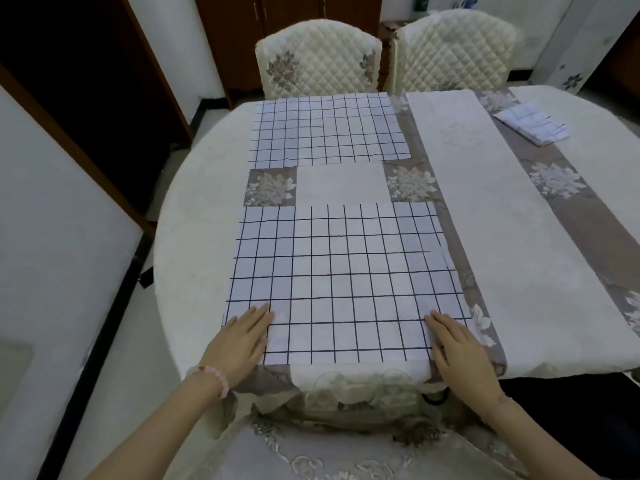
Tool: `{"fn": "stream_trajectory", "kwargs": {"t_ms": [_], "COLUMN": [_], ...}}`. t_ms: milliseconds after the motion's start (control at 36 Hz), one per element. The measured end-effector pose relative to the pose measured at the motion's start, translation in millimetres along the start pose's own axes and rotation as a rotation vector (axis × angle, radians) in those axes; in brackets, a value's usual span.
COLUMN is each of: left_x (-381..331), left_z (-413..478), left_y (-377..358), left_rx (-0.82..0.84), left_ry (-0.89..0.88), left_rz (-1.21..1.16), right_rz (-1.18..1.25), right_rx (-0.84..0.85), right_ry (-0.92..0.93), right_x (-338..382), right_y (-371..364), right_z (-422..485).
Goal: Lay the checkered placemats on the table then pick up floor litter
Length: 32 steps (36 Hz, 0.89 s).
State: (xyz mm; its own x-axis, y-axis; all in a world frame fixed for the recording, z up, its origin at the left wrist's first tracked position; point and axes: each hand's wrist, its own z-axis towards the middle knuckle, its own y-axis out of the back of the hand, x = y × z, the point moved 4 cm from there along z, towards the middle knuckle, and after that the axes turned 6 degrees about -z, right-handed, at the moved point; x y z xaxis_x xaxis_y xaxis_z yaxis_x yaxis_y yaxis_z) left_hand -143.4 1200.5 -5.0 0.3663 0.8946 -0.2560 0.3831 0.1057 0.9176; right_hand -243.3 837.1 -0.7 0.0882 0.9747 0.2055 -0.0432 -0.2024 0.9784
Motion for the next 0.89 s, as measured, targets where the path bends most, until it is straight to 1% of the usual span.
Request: {"fn": "stream_trajectory", "kwargs": {"t_ms": [56,111,194,278,361,417,528,639,722,833,889], "left_x": [-2,-6,-15,-25,-38,-53,-110,-191,-261,-345,-382], "left_z": [-4,-8,-15,-27,-35,-35,-25,-18,-25,-45,-59], "left_y": [7,18,33,43,47,50,52,51,44,26,15], "left_rx": [0.009,-0.034,-0.127,-0.159,-0.173,-0.177,-0.164,-0.087,0.027,0.182,0.278], "left_ry": [0.010,0.014,0.044,0.108,0.140,0.141,0.028,-0.114,-0.223,-0.386,-0.428], "left_rz": [-0.022,-0.064,-0.186,-0.346,-0.500,-0.649,-0.843,-0.944,-0.961,-0.952,-0.985], "right_rz": [0.104,0.231,0.312,0.405,0.621,0.700,0.862,0.977,0.988,1.077,1.137], "right_rx": [0.084,0.132,0.105,0.123,0.077,0.034,-0.087,-0.274,-0.433,-0.444,-0.488], "right_ry": [-0.051,-0.119,-0.212,-0.356,-0.430,-0.464,-0.590,-0.734,-0.772,-0.836,-0.868], "right_x": [-1,-1,-3,-13,-24,-32,-52,-71,-71,-58,-53], "right_y": [4,14,35,53,71,83,98,100,106,105,101], "right_z": [2,2,-3,-14,-34,-52,-98,-165,-208,-248,-271]}}
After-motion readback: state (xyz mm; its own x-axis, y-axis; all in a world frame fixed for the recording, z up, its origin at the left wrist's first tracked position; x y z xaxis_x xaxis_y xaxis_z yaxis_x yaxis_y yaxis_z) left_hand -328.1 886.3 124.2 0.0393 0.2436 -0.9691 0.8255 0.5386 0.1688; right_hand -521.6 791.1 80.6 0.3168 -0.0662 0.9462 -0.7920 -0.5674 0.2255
